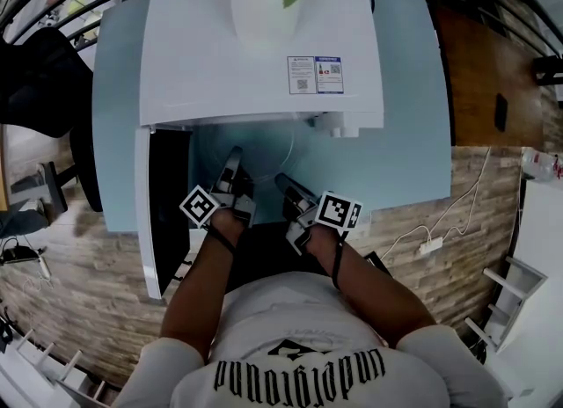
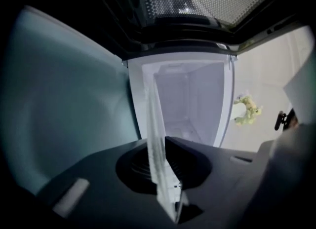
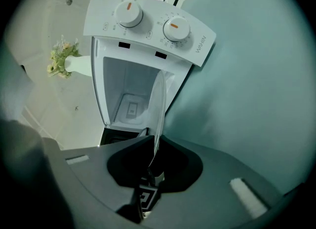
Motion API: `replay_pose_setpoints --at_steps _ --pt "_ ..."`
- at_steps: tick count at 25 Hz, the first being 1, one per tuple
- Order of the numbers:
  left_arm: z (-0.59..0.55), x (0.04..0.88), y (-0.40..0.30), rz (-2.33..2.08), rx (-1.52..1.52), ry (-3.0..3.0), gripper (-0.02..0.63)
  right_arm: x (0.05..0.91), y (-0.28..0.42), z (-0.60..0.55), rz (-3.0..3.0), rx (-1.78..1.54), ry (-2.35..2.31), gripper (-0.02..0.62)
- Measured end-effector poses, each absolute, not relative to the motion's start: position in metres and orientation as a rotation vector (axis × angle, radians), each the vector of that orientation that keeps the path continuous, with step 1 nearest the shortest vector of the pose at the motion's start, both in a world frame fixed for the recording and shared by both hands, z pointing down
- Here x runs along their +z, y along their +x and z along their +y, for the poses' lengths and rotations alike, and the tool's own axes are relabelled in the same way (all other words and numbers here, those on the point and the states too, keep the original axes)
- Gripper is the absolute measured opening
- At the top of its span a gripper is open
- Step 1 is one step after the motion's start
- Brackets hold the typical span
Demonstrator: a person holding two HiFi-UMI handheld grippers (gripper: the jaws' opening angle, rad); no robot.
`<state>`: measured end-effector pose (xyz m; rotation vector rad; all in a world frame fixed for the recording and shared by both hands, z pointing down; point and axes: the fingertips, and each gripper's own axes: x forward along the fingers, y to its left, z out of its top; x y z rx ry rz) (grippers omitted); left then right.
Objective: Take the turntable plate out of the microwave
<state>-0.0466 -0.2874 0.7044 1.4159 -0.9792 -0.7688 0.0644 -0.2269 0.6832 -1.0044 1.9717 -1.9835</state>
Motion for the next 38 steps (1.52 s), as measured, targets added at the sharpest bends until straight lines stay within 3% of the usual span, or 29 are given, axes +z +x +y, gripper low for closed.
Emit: replay_pose_setpoints --at_steps 38 --pt "-0.167 0.533 -0.021 -0.971 -0.893 1.505 0.077 0.538 0.091 -0.111 2.193 -1.802 -0.719 0.041"
